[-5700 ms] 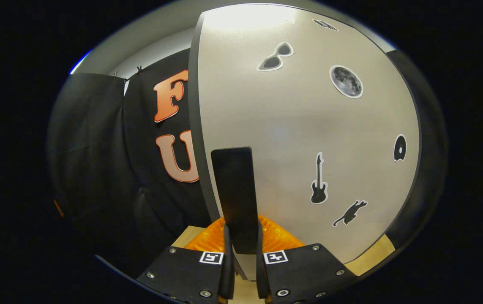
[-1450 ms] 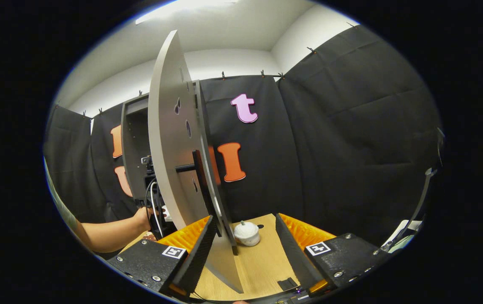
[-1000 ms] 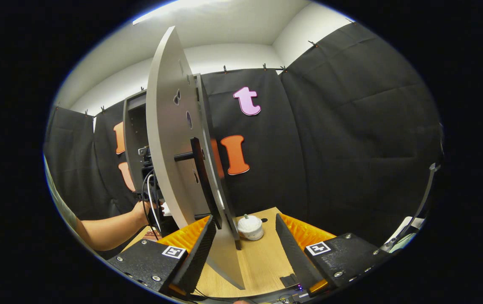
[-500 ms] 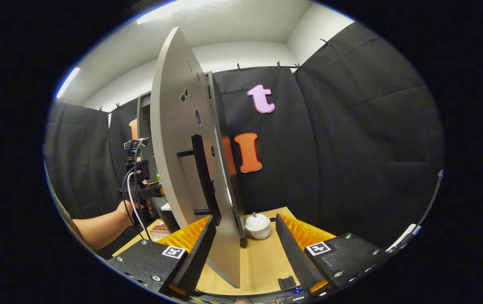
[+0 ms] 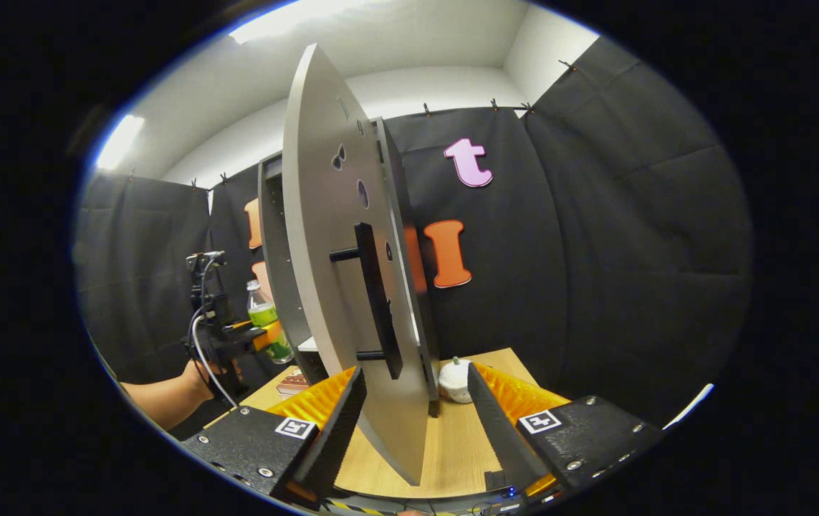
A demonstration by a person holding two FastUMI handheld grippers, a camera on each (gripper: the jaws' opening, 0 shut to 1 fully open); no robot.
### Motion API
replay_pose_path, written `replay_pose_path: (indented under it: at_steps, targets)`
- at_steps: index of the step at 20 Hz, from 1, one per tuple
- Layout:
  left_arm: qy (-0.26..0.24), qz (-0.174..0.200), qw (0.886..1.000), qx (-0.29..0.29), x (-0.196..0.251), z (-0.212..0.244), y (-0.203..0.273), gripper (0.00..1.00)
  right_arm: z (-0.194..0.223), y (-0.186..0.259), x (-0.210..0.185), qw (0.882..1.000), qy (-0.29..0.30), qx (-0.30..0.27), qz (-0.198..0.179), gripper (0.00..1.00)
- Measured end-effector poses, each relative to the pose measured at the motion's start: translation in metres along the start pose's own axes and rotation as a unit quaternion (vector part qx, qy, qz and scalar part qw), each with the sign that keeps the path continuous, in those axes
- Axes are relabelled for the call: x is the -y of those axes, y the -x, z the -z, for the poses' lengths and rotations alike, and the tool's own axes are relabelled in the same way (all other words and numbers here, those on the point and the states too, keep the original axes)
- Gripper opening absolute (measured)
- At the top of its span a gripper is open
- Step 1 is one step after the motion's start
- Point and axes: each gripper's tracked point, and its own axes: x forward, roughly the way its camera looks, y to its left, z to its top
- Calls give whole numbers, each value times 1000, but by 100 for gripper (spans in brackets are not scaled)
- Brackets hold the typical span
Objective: Open the cabinet door with the right hand, grasp the bottle in the cabinet with the left hand and place it on the coaster, then close the cabinet door with the right hand.
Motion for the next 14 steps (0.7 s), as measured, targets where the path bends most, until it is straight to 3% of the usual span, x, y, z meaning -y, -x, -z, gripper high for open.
replay_pose_path:
  at_steps: [7,14]
  targets:
    - [24,-19,1000,1,-58,31,29,81,-4,1,-17,999,7,10,43,88]
    - [-11,-21,1000,-12,-81,76,42,81,-10,11,-32,996,31,36,80,88]
